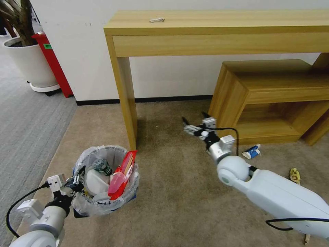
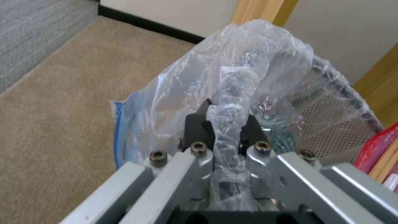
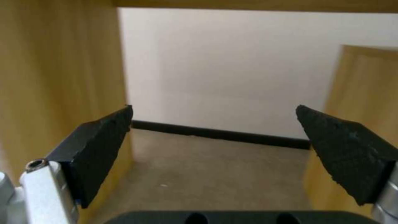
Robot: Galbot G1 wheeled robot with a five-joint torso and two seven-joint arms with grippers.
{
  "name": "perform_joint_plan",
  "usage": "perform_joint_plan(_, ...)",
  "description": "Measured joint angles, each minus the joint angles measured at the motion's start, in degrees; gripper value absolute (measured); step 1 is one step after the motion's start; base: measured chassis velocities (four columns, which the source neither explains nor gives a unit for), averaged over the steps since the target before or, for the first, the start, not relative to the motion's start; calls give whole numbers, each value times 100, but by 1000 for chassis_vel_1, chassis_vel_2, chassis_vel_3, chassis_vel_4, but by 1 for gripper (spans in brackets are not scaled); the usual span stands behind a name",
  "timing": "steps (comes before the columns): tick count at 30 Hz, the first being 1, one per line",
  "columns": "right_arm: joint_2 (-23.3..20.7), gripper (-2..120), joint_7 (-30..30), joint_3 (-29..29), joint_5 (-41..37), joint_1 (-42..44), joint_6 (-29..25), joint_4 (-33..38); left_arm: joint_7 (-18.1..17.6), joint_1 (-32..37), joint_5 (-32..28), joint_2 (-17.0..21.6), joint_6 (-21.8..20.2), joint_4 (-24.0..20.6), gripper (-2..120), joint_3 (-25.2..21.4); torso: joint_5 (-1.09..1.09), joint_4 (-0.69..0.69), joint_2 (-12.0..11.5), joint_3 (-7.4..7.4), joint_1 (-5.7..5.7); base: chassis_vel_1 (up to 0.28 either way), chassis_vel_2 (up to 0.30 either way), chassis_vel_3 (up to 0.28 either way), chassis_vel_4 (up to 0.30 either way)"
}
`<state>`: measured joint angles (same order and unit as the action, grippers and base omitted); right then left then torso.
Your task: Pick up the trash bin and place the garbage on the floor into it.
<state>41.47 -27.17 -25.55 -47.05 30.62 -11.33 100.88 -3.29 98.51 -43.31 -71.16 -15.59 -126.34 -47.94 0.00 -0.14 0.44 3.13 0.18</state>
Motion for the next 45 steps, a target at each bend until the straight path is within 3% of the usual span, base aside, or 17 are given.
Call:
perform_joint_plan(8, -57, 100, -107, 577, 119, 471, -66, -413, 37, -73, 85, 20, 1, 46, 3, 10, 0, 0, 0, 0, 0, 0, 0, 0, 0)
perform_joint_plan(24, 68, 100, -212, 857, 308, 732, -113, -840, 129, -66, 463, -166, 60, 112, 3, -18, 0, 1, 0, 0, 0, 0, 0, 0, 0)
perform_joint_plan(45, 218, 100, -187, 933, 495, 911, -290, -1014, 131, -40, 437, -150, 74, 133, 3, -40, 0, 1, 0, 0, 0, -50, -49, -51, -47)
